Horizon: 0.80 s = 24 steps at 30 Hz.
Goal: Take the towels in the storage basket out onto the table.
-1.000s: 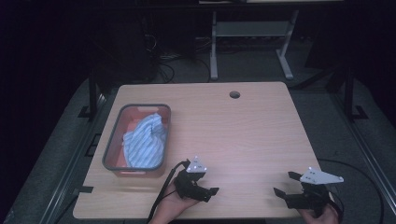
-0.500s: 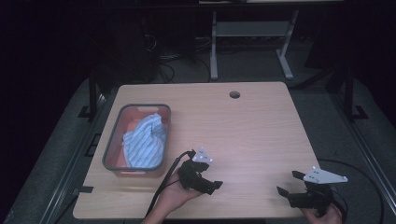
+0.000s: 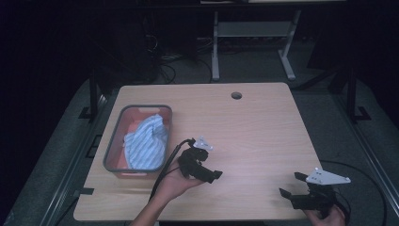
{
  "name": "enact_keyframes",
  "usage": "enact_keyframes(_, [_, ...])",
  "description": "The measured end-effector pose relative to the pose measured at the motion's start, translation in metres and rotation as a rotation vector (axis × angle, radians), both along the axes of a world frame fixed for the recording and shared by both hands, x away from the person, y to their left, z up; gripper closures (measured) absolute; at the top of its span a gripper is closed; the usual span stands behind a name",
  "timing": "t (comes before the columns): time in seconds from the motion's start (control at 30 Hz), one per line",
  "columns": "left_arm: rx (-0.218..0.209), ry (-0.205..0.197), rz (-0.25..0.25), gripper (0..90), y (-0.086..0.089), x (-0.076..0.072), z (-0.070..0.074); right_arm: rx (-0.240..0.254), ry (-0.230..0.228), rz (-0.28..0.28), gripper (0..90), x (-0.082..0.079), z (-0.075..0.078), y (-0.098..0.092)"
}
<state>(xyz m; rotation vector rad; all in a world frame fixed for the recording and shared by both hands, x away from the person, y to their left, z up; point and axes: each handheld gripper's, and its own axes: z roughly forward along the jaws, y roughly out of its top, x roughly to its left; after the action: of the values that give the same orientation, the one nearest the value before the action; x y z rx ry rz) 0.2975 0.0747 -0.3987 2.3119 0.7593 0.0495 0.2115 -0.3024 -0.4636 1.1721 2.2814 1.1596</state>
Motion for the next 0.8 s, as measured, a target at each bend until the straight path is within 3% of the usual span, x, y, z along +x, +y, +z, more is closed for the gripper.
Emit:
enact_keyframes(0.43, [0.040, -0.021, -0.011, 19.2, -0.009, 0.013, 0.016, 0.011, 0.017, 0.003, 14.2, 0.001, -0.004, 0.000])
enact_keyframes(0.6, [0.036, -0.037, -0.019, 19.4, -0.009, 0.021, 0.026, 0.004, 0.008, 0.017, 14.2, 0.001, -0.002, 0.002])
enact_keyframes(0.8, [0.050, -0.028, -0.012, 20.0, -0.006, 0.032, 0.031, 0.012, 0.000, 0.010, 14.2, 0.002, -0.001, 0.001])
